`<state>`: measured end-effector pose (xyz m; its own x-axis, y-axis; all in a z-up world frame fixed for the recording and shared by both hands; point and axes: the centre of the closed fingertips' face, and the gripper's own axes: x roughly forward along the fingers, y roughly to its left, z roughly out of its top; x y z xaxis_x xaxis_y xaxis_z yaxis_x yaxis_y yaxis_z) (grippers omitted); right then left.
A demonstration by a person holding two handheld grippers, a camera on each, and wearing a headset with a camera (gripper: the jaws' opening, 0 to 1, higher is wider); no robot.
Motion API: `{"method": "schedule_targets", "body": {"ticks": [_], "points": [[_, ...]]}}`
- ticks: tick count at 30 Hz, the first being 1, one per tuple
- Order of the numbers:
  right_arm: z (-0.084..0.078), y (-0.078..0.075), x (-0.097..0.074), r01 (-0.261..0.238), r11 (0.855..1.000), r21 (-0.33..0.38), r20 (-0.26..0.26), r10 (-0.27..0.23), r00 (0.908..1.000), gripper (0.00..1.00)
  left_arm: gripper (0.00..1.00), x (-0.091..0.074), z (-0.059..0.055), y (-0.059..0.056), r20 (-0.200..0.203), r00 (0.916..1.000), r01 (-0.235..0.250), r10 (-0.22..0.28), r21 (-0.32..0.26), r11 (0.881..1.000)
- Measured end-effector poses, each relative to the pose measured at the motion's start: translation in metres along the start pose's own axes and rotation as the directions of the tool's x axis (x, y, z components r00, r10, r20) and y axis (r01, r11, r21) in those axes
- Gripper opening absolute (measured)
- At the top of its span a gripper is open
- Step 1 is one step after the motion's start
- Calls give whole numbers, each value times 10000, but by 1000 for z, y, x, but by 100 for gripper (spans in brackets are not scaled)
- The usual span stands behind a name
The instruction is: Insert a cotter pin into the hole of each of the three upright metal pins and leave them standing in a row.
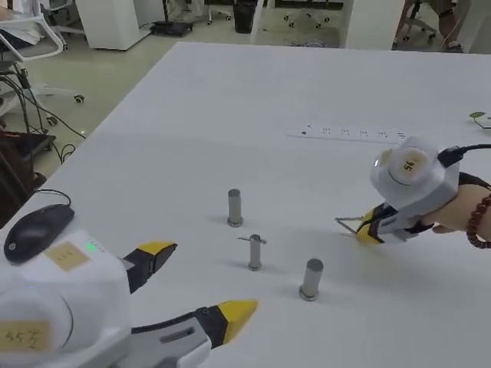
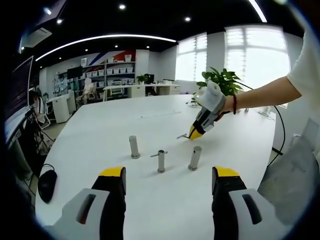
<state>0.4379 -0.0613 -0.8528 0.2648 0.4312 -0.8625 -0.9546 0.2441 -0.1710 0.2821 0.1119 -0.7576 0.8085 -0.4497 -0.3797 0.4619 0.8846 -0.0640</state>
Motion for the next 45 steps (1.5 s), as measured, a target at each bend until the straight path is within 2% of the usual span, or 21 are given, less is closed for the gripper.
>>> {"method": "schedule_targets", "body": {"ticks": [9, 11, 17, 20, 24, 27, 31, 33, 38, 42, 45], "points": [[20, 5, -35, 707, 9949, -721, 763, -652, 9950, 2, 64, -1, 6, -8, 165, 9997, 209, -206, -164, 9996], [29, 10, -47, 919, 9911, -967, 1110, -810, 9905, 2, 63, -1, 8, -11, 207, 9995, 259, -256, -158, 9995], [49, 25, -71, 1315, 9799, -1502, 1723, -1050, 9794, 2, 59, -1, 16, -19, 398, 9978, 544, -536, -190, 9983], [62, 36, -84, 1383, 9760, -1682, 2135, -1009, 9717, 2, 57, -1, 19, -23, 482, 9965, 689, -677, -220, 9974], [74, 48, -93, 1497, 9693, -1950, 2496, -986, 9633, 2, 54, 0, 22, -27, 549, 9948, 880, -857, -408, 9953], [84, 63, -99, 1468, 9653, -2159, 2804, -827, 9563, 2, 51, 0, 25, -31, 678, 9925, 1062, -1020, -612, 9925], [92, 80, -100, 1334, 9591, -2496, 2978, -551, 9530, 2, 48, 1, 28, -35, 721, 9902, 1253, -1198, -769, 9891], [96, 89, -100, 1260, 9551, -2682, 3067, -394, 9510, 2, 46, 1, 28, -38, 636, 9889, 1399, -1343, -940, 9857], [102, 110, -98, 1053, 9414, -3205, 3108, -6, 9505, 2, 42, 1, 30, -44, 722, 9830, 1777, -1687, -1456, 9733], [107, 127, -96, 938, 9255, -3669, 3119, 274, 9497, 2, 39, 0, 33, -48, 901, 9774, 2062, -1914, -2047, 9569], [111, 136, -95, 892, 9183, -3857, 3169, 411, 9476, 2, 35, 0, 35, -50, 1034, 9729, 2270, -2070, -2542, 9401]]}}
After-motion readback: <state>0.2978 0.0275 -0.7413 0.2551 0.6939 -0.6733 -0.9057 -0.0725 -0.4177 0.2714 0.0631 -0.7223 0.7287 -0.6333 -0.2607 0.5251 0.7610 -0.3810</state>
